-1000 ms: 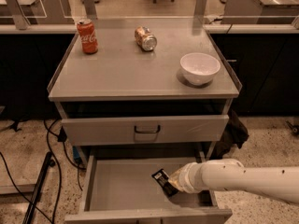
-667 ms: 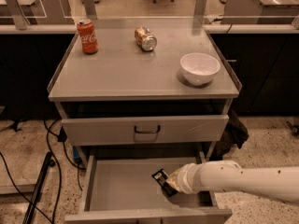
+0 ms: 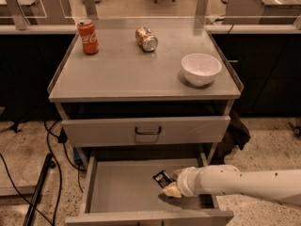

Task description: Pick rxbar chocolate from middle drawer and place on counter

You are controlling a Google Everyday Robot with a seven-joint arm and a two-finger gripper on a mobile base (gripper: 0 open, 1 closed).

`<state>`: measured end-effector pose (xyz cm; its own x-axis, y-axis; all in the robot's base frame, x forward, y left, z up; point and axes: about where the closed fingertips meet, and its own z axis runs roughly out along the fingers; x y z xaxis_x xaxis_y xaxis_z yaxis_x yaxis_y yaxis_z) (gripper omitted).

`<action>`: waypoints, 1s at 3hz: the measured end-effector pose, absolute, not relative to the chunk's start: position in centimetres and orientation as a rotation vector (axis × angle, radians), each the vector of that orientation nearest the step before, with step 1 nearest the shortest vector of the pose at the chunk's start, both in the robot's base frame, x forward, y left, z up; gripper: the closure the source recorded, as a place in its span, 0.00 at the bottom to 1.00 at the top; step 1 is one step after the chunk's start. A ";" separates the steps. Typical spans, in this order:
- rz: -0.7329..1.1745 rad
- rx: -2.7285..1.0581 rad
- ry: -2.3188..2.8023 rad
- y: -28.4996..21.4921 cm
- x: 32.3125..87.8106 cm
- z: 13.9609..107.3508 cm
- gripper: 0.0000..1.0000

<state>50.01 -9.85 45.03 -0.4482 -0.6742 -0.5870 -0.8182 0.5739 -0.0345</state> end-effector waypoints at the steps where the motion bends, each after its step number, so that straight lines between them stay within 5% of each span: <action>1: 0.367 -1.160 2.272 -10.2 50.2 43.6 0.25; 3: 0.396 -1.103 2.316 -10.5 51.0 40.0 0.29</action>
Offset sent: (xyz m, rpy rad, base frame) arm 0.0095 -0.0122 -0.0553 0.0420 0.0668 -0.0707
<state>50.96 -10.54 39.99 -0.5198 -0.6241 -0.5834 -0.7824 0.6219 0.0318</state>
